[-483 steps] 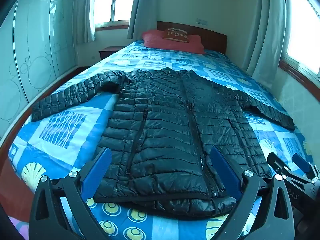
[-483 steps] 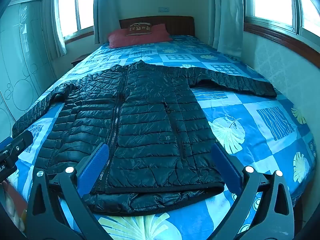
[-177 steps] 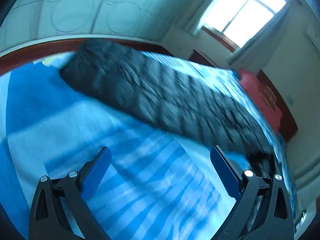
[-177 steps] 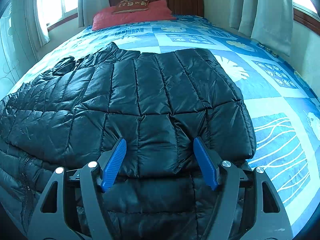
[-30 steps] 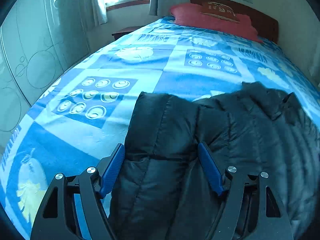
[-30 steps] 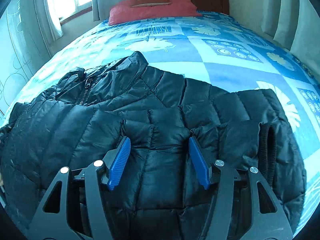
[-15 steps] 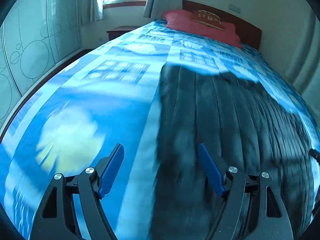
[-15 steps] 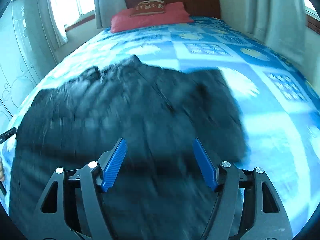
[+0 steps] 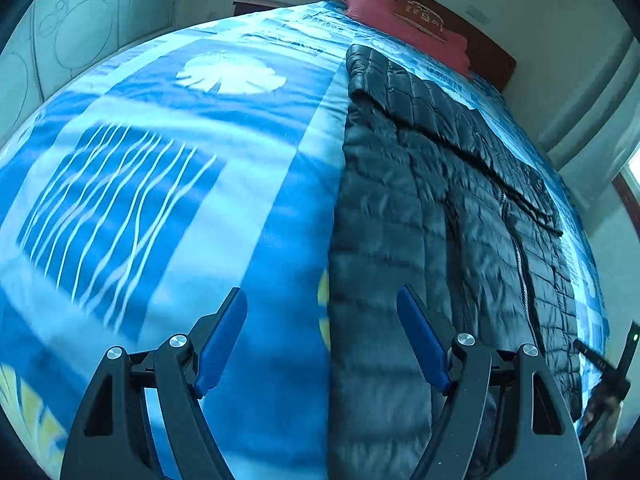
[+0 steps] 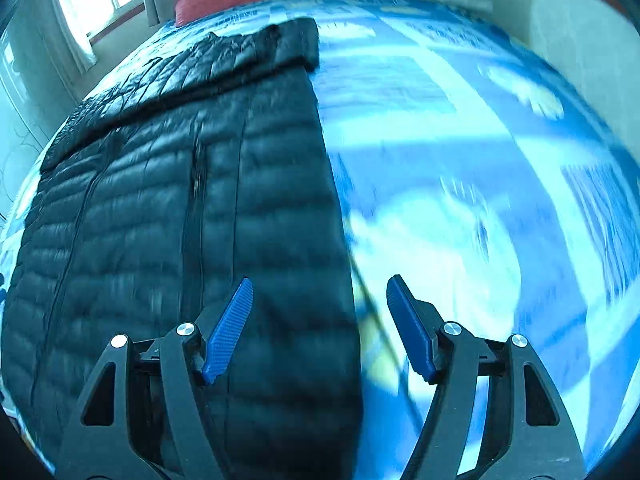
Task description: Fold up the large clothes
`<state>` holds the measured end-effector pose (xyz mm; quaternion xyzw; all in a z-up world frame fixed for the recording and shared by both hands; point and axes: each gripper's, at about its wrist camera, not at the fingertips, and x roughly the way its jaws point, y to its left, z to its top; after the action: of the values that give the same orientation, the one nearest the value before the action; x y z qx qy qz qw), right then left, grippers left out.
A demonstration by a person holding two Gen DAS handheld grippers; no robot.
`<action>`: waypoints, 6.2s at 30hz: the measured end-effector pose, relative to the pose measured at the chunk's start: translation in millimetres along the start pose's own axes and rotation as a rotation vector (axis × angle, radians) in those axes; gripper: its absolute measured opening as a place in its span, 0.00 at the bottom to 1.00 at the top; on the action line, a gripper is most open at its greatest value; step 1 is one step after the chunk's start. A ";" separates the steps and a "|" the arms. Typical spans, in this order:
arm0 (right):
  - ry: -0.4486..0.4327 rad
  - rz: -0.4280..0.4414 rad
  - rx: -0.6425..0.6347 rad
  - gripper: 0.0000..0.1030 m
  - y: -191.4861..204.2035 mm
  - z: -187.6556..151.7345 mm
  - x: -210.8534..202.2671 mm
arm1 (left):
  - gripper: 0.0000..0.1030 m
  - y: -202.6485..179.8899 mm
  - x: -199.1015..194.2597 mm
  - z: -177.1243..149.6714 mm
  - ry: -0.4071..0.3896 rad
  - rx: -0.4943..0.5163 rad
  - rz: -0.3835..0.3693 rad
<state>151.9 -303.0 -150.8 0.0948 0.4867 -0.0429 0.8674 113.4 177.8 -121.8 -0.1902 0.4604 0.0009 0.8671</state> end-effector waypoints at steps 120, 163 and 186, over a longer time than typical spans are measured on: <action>-0.098 0.835 0.592 0.58 -14.0 212.4 113.0 | 0.68 -36.4 96.4 207.3 0.027 -0.330 -0.538; -0.055 0.263 0.064 0.12 51.6 295.9 201.8 | 0.16 -85.0 221.2 253.7 0.008 0.175 -0.030; -0.165 0.297 -0.151 0.56 196.2 279.4 126.1 | 0.57 -205.5 160.1 211.7 -0.067 0.203 -0.201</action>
<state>484.1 -166.4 -92.2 0.0963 0.3963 0.1147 0.9058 410.9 29.4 -75.4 -0.1464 0.4073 -0.1262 0.8926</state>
